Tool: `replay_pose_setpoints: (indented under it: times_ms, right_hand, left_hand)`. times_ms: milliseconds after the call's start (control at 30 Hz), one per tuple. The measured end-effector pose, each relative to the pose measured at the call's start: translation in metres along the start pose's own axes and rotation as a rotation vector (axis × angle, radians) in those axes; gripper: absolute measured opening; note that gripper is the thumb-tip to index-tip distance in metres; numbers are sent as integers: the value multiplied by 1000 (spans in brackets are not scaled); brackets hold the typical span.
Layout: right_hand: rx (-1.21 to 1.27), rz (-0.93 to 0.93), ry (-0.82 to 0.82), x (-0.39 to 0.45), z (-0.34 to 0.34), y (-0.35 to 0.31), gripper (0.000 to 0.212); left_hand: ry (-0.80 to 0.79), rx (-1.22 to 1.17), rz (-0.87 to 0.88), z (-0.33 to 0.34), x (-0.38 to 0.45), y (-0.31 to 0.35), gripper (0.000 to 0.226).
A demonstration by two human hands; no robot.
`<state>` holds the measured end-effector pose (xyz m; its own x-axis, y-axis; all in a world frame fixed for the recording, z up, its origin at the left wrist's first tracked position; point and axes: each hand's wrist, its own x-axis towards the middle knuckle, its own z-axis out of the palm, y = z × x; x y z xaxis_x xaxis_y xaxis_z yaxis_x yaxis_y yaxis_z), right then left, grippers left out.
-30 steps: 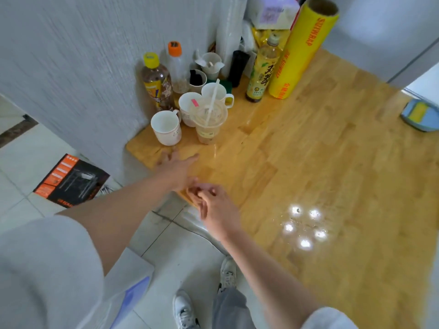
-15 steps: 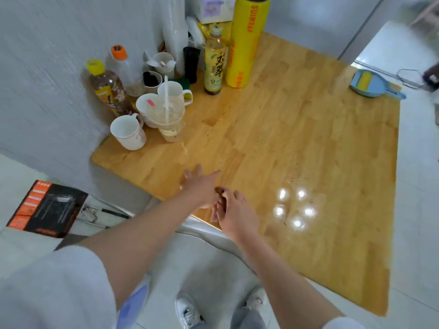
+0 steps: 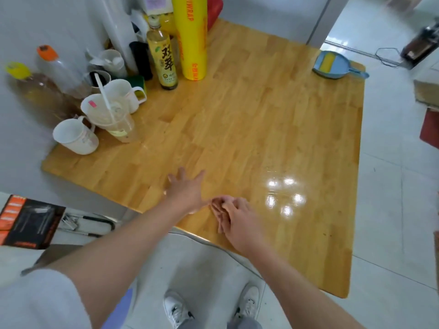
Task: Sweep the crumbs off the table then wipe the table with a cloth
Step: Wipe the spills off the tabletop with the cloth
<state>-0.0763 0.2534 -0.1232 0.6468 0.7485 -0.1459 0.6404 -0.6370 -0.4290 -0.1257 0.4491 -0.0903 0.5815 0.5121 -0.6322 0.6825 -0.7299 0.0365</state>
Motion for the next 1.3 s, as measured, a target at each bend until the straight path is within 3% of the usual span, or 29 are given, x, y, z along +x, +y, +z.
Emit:
replay_pose_setpoints:
  times_ms: [33, 100, 233, 300, 367, 500, 567, 633, 733, 800, 933, 1033, 1133, 1200, 1300]
  right_hand:
    - [-2, -143, -55, 8, -3, 3, 33]
    - [30, -105, 24, 33, -28, 42, 33]
    - [48, 487, 294, 100, -95, 146, 39]
    - [71, 612, 311, 116, -101, 154, 41]
    - [64, 490, 258, 102, -84, 123, 39]
    - [46, 3, -13, 20, -32, 36, 32]
    - [83, -98, -97, -10, -31, 45, 33]
    - [101, 2, -64, -27, -52, 92, 30]
    - [51, 389, 120, -46, -94, 186, 28]
    - [48, 539, 210, -61, -105, 216, 28]
    - [52, 535, 247, -101, -66, 160, 22]
    - [148, 326, 122, -116, -21, 85, 27]
    - [162, 185, 59, -114, -16, 72, 31]
    - [149, 300, 42, -121, -34, 102, 33]
    - [150, 640, 198, -146, -67, 163, 30]
  left_hand:
    - [6, -41, -9, 1, -1, 6, 98]
    - [6, -93, -24, 1, 0, 13, 96]
    - [-22, -70, -41, -4, -1, 14, 97]
    - [-45, -84, -47, -5, -2, 15, 97]
    - [-52, -88, -50, -6, -5, 15, 96]
    - [-70, -88, -67, -8, -8, 15, 97]
    - [-74, -90, -70, -9, -10, 14, 98]
    - [-79, -100, -74, -8, -11, 15, 98]
    - [-73, -85, -75, -7, -11, 17, 98]
    - [-77, -70, -80, -6, -10, 16, 98]
    - [-72, -64, -69, -2, -8, 15, 98]
    - [-64, -66, -57, -2, -5, 13, 99]
    - [-56, -49, -46, 2, -7, 12, 97]
    - [-39, -36, -38, 6, -9, 13, 96]
    - [3, -22, -17, 7, -8, 12, 95]
